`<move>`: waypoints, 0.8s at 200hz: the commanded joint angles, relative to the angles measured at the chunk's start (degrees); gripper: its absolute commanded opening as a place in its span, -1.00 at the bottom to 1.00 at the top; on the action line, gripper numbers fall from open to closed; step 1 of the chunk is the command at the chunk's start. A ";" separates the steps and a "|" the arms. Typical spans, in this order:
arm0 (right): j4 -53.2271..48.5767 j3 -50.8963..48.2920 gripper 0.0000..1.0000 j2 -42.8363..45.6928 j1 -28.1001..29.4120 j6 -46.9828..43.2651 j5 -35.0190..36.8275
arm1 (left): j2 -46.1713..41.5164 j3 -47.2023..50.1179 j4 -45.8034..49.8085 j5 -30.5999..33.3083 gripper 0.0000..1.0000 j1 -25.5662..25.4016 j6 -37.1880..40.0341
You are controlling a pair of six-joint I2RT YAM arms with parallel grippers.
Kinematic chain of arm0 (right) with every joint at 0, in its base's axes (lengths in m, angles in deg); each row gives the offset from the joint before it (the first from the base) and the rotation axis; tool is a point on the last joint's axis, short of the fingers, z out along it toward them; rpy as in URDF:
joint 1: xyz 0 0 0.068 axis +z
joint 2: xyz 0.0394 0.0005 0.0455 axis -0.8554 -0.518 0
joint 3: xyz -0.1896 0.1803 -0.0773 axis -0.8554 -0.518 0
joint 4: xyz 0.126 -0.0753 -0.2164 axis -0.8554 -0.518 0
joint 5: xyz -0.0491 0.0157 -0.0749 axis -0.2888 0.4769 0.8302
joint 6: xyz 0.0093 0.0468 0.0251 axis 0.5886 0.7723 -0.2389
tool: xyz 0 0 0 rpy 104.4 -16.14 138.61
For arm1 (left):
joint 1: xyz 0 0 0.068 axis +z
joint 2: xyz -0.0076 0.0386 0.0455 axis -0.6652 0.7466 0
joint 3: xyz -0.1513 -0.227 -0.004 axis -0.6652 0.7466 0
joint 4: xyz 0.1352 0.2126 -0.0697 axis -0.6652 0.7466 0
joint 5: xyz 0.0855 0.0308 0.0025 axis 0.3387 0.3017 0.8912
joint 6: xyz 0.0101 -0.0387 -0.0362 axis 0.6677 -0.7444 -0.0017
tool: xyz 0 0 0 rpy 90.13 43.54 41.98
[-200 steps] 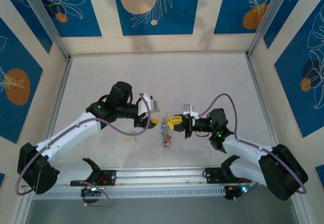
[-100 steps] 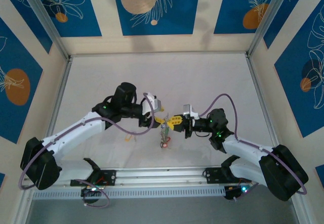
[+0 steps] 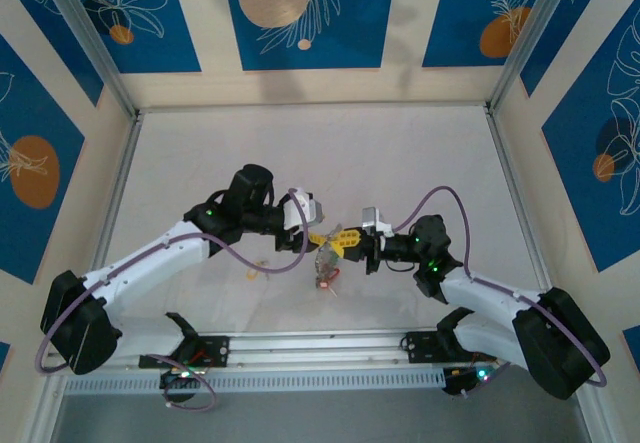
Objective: Put the keys on the keyring
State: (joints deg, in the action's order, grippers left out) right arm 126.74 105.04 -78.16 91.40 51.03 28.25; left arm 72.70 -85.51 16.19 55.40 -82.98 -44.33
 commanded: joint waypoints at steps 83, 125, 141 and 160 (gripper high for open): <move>1.38 0.81 -1.00 1.09 0.44 -1.94 -2.44 | -0.52 -1.66 2.49 -1.43 -0.07 0.69 4.21; -0.62 1.34 -1.00 0.92 1.49 -3.43 -2.23 | -0.49 -2.29 -0.81 1.45 -0.03 0.76 -1.03; -0.63 1.17 -1.00 0.96 1.57 -3.56 -1.66 | -0.20 -2.95 -0.89 2.38 -0.02 0.76 -2.81; -0.63 0.78 -1.00 1.36 1.68 -3.57 -0.86 | 0.72 -4.12 0.76 1.56 -0.02 0.76 -3.81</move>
State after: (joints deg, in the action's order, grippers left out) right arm 124.88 105.06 -77.72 92.69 48.89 26.72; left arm 72.68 -86.56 17.04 57.08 -82.58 -45.09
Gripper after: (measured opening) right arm 0.056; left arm 0.491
